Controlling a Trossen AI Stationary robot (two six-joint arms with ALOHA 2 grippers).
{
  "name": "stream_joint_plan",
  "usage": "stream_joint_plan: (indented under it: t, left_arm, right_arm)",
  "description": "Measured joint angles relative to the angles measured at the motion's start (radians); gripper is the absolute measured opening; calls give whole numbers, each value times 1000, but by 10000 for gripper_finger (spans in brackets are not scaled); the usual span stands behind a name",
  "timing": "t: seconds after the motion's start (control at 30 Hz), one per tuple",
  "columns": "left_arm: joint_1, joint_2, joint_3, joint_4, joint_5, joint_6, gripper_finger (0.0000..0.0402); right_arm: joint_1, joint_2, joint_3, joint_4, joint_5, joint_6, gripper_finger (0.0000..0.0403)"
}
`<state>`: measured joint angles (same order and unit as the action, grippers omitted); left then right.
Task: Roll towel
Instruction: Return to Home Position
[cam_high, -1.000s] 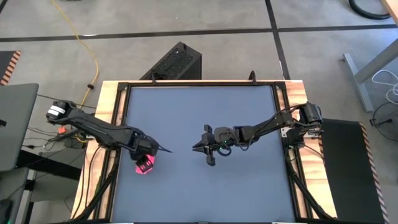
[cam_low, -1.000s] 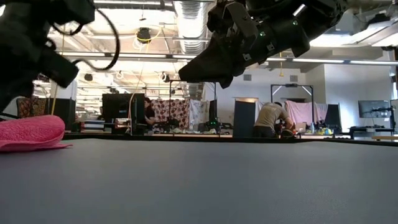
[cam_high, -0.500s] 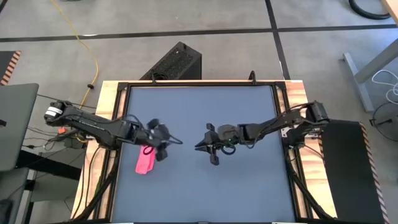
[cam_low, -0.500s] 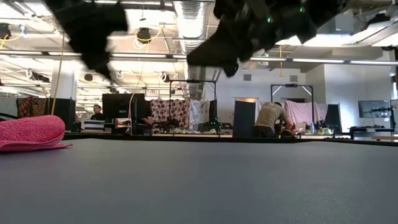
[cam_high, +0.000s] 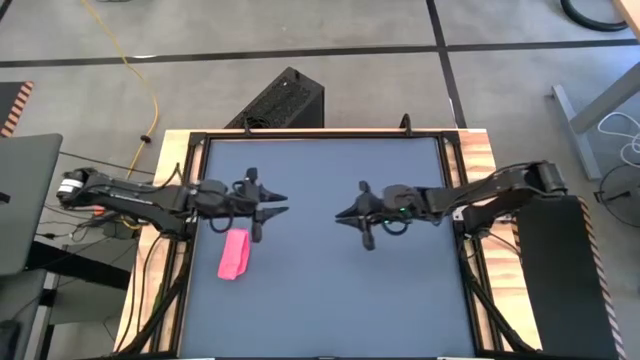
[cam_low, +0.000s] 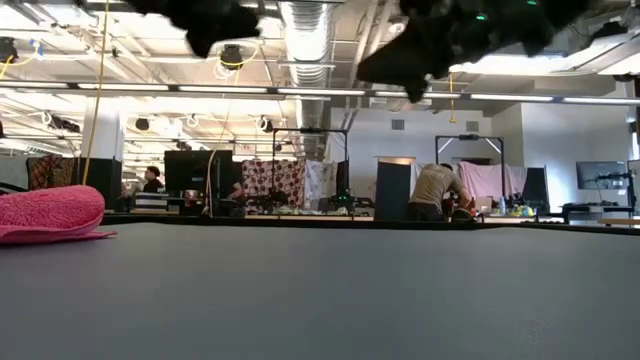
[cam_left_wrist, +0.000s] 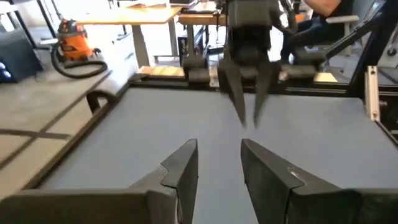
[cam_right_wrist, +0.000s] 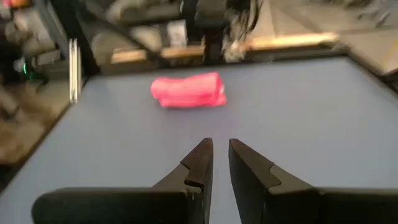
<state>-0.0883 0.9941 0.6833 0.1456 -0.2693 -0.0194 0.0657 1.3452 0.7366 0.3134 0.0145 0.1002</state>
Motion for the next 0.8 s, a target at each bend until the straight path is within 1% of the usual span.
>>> stream_joint_plan:
  t: [0.1,0.23,0.37,0.43,0.6,0.8]
  left_arm:
    - [0,-110,-132,41,-1,-59,111]
    - [0,-251,-321,184,-1,-145,111]
    - [0,-375,-467,355,17,-223,111]
    - [0,-432,-518,411,33,-232,111]
    - [0,-560,-603,431,31,-264,111]
    - [0,-644,-672,432,31,-312,111]
  right_arm:
    - [-23,-85,-108,105,31,30,79]
    - [-62,-191,-253,213,41,70,79]
    - [-112,-286,-382,295,41,111,79]
    - [-136,-316,-442,334,45,141,79]
    - [-181,-362,-572,462,49,197,79]
    - [-218,-368,-687,557,49,258,79]
